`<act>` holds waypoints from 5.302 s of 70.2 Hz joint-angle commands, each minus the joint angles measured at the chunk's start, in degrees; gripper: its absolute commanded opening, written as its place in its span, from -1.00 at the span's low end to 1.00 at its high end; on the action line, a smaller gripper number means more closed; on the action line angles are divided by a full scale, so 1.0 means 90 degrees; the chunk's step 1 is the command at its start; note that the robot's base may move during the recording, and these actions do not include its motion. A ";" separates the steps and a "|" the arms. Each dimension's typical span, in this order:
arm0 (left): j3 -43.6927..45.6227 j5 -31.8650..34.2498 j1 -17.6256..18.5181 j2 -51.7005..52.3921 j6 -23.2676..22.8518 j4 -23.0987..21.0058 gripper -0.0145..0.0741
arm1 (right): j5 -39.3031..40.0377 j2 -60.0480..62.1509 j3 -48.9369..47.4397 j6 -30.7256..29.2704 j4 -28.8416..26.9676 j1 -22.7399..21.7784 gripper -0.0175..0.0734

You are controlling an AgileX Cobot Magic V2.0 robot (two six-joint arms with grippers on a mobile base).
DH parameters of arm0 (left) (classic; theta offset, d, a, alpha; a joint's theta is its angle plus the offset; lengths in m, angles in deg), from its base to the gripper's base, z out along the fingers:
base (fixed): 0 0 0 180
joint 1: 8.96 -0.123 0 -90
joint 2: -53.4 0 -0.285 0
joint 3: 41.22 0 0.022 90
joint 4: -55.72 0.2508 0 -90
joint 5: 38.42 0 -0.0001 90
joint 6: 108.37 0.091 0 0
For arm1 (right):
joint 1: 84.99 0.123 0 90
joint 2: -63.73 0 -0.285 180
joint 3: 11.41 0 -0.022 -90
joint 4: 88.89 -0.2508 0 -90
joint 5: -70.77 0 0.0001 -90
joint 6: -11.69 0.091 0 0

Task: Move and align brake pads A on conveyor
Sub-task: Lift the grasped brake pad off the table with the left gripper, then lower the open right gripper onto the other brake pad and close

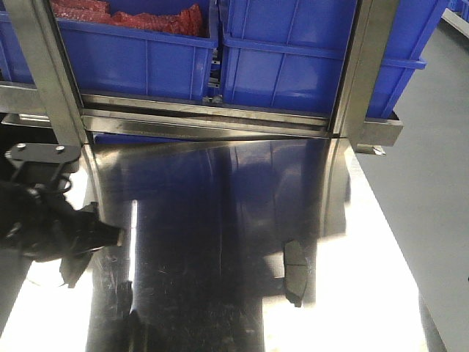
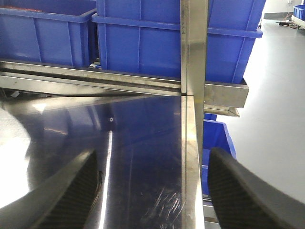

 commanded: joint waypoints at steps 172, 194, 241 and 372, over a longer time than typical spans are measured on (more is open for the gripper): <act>-0.1952 -0.0371 0.0018 0.5056 0.0352 -0.0248 -0.69 | 0.0321 -0.1739 -0.0929 -0.2675 -0.2405 -0.0013 0.42; -0.1952 -0.0371 0.0018 0.5056 0.0352 -0.0248 -0.69 | -0.0034 -0.3785 -0.2128 -0.5068 -0.5017 -0.0013 0.42; -0.1952 -0.0371 0.0018 0.5056 0.0352 -0.0248 -0.69 | -0.1107 -0.7059 -0.4996 -0.1893 -0.1477 0.1514 0.42; -0.1952 -0.0371 0.0018 0.5056 0.0352 -0.0248 -0.69 | -0.3501 -1.0729 -0.6556 0.4009 0.1254 0.2586 0.49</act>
